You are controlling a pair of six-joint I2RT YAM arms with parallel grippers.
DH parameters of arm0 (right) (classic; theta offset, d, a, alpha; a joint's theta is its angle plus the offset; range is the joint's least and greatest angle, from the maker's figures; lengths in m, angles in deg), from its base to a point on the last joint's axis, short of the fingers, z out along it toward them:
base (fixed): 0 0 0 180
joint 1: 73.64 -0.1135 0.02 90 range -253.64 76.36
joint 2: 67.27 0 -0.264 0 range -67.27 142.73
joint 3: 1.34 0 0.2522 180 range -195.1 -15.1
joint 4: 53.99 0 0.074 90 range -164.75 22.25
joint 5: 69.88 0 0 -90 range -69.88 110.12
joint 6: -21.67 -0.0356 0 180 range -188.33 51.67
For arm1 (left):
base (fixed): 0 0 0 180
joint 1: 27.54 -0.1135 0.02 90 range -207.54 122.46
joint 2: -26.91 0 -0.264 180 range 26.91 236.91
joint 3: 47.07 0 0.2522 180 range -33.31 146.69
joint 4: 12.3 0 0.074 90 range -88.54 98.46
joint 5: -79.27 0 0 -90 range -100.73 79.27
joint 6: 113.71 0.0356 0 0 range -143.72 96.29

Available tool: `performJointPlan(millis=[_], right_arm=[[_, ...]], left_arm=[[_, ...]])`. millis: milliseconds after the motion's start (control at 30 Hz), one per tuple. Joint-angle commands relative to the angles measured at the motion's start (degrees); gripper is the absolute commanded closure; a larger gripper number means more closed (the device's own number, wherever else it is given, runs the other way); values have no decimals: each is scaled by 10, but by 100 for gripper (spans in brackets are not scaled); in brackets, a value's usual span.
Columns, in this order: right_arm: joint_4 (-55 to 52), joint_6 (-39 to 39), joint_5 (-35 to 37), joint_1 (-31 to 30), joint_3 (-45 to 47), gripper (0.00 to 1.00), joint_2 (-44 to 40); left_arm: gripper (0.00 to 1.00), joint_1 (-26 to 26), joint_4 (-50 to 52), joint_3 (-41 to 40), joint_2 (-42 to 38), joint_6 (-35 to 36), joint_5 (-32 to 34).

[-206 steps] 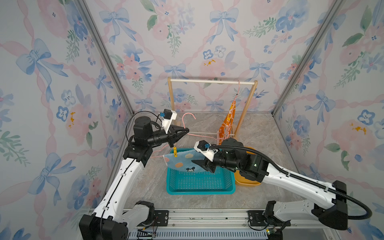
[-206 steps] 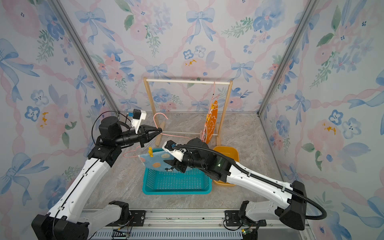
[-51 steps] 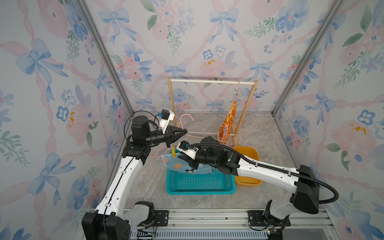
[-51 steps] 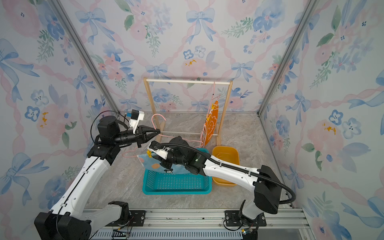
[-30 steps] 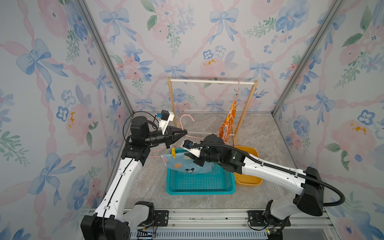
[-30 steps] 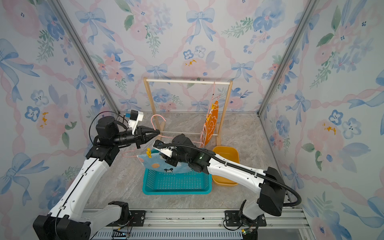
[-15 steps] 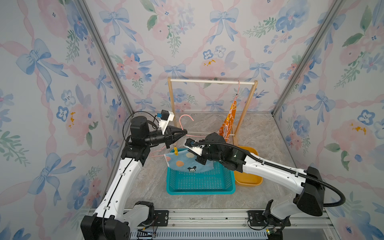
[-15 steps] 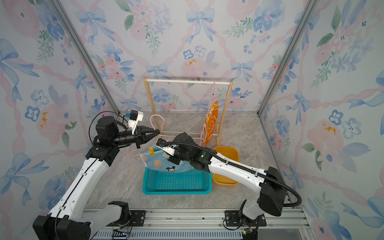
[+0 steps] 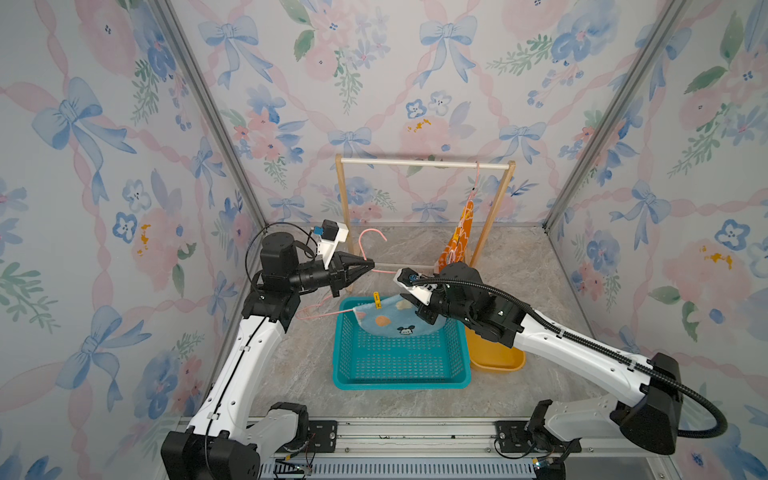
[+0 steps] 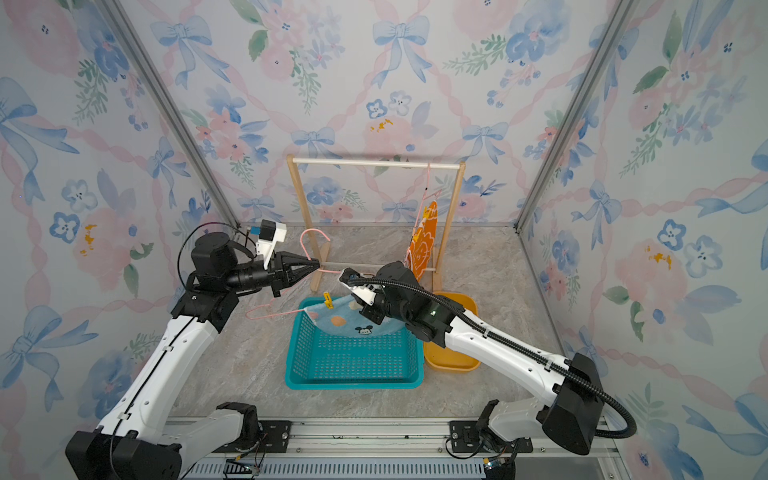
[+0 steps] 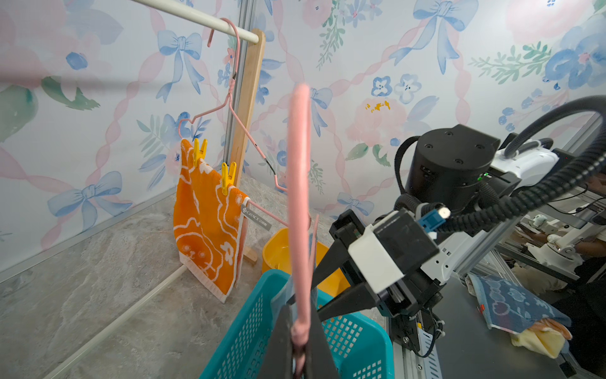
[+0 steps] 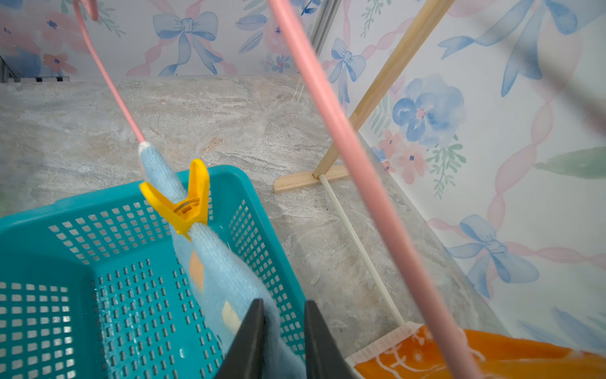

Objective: Remove the clothespins securing towels to the hanger
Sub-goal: Adjust the towel on the hanger, then remove the clothespin from the hanger.

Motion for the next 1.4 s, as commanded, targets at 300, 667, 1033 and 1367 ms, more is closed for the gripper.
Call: performJointPlan(millis=[300,667,1033,1367], right_arm=[[3,-13,-117,-27,-25,52,-11],[45,-26,-176,-30,-54,51,30],[39,-16,-198,-37,-93,46,85],[44,-14,-194,-35,-102,49,100]], left_arm=[[100,-2,-11,18,-7,-4,-23],[100,-2,-10,18,-6,-3,-36],[100,-3,-10,17,-9,-2,-38],[100,-2,-10,17,-9,-2,-38]])
